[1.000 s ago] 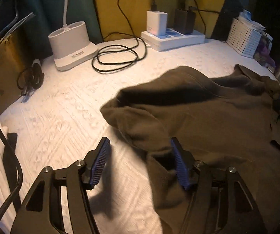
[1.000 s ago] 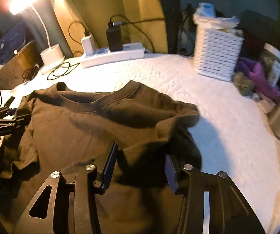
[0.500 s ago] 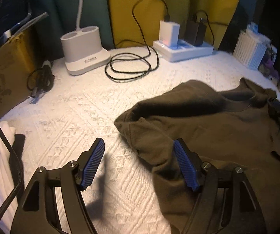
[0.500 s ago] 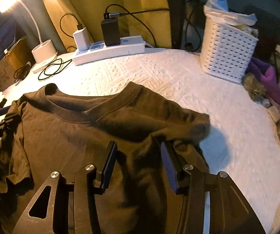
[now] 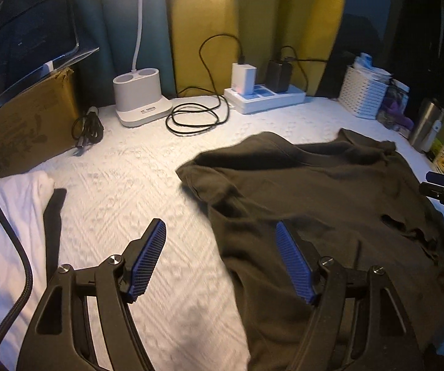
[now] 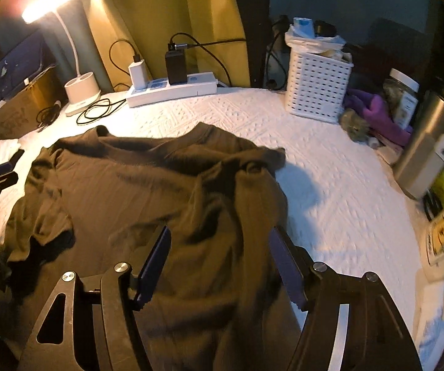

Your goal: Fold small clothes

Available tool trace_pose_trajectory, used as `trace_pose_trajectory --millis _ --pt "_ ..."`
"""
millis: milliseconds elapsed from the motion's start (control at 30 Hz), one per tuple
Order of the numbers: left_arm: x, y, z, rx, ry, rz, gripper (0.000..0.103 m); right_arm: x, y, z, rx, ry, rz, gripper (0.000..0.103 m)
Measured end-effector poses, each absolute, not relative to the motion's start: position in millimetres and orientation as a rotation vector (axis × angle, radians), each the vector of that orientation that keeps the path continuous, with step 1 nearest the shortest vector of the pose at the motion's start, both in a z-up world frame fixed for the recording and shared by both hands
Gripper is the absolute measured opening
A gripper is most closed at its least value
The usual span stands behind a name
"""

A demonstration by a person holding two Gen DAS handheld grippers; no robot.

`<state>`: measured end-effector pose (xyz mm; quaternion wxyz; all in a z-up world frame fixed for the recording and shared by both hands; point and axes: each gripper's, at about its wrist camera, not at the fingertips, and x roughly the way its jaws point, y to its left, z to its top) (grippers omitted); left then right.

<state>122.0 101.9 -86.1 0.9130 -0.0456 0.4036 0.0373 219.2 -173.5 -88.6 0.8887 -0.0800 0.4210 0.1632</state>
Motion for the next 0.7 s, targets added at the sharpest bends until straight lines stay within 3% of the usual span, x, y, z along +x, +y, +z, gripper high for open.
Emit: trace_pose_trajectory --millis 700 --pt "32 46 -68 -0.069 0.771 -0.013 0.075 111 -247 -91 -0.083 0.833 0.233 0.069"
